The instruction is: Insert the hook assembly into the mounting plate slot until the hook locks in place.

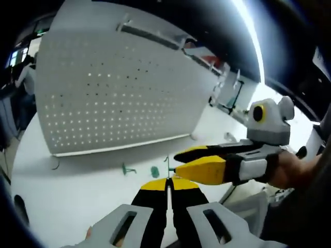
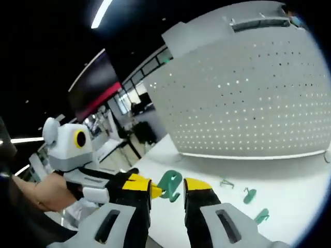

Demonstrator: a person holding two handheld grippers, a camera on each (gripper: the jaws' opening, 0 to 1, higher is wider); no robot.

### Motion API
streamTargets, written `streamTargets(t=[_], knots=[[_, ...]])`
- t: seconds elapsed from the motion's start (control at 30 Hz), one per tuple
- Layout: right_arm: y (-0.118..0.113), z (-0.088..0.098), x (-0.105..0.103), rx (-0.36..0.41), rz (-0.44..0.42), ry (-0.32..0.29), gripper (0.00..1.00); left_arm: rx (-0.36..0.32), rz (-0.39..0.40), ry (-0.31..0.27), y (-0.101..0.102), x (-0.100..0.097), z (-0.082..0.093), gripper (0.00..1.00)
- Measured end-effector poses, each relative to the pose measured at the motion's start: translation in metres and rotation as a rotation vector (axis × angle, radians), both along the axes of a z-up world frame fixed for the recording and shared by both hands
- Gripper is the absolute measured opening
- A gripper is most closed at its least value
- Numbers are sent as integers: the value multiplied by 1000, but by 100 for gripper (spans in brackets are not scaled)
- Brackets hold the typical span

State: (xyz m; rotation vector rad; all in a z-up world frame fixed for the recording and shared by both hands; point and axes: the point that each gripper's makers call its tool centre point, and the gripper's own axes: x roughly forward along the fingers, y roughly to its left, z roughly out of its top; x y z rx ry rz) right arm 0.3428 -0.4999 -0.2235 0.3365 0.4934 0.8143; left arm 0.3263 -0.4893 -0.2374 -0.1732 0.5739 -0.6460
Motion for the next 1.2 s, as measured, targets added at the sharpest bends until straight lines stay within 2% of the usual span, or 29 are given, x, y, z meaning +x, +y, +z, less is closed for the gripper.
streamTargets(t=[0.13,0.27,0.4,0.63,0.9,1.2], knots=[[2,0,1,68,-17,56,20,-1,15,-28,3,1,6,1],[4,3,1,161,-32,125,12,-3,18,-59,3,3,10,1],[4,4,-1,189,-29,147,9,0,26,-83,4,5,13,1],[4,7,0,214,-42,151,1,-4,35,-113,4,4,19,1],[6,13,1,230,-37,141,1,11,27,-142,6,5,24,1],[14,15,-1,190,1,113,0,66,16,-177,12,4,24,1]])
